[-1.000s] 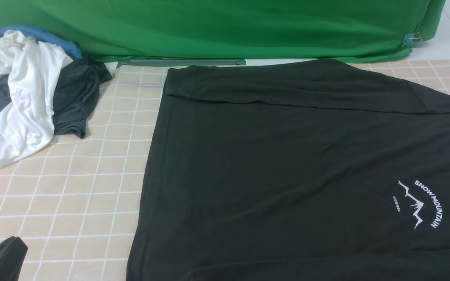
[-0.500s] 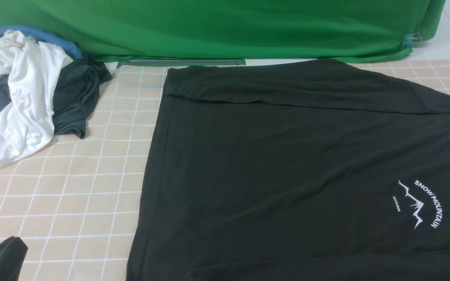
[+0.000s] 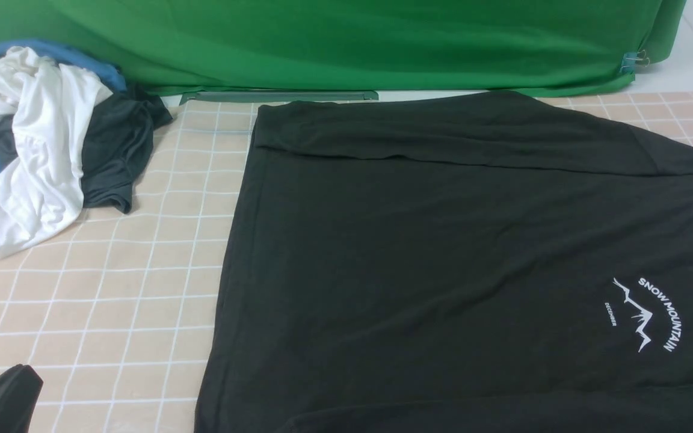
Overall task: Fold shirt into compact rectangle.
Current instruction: 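Grasp the left edge of the dark T-shirt lying flat on the table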
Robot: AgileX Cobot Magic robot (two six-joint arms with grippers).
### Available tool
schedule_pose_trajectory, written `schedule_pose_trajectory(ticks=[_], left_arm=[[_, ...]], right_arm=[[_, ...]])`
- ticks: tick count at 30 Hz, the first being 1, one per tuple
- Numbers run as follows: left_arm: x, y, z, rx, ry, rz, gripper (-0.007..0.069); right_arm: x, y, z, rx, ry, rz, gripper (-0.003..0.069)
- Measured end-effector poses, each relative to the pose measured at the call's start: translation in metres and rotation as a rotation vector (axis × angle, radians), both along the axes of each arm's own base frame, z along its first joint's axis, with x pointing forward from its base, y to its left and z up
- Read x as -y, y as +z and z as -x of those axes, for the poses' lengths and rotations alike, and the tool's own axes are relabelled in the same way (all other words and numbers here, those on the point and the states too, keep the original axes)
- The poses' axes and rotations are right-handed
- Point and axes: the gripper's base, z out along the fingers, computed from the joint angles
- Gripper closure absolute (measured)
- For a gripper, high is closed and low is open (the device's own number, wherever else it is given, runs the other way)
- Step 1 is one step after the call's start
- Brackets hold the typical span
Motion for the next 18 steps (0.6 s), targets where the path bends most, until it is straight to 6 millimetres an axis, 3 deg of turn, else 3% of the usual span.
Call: schedule_pose_trajectory(ticks=[6,9,13,14,16,18], left_arm=[[0.001,0.001,0.0,0.006,-0.001,0.041,0.0607],[0.005,0.003,0.0,-0.003,-0.001,0.309,0.0607],[0.013,0.008,0.001,-0.092,0.003,1.069,0.0607],[0.013,0.008,0.001,-0.093,0.004,1.077,0.0607],[0.016,0.01,0.001,-0.124,0.001,1.285,0.0607],[0.015,0.011,0.001,-0.121,0.0,1.317,0.0607]], right_arm=[[0.0,0.0,0.0,0.005,0.001,-0.003,0.0418],[-0.002,0.003,0.0,0.001,-0.005,-0.205,0.0418],[-0.006,0.008,0.0,-0.031,-0.021,-0.725,0.0418],[-0.006,0.009,0.0,-0.031,-0.022,-0.735,0.0418],[-0.006,0.01,0.0,-0.045,-0.028,-0.855,0.0419],[-0.006,0.01,0.0,-0.046,-0.03,-0.9,0.0419]])
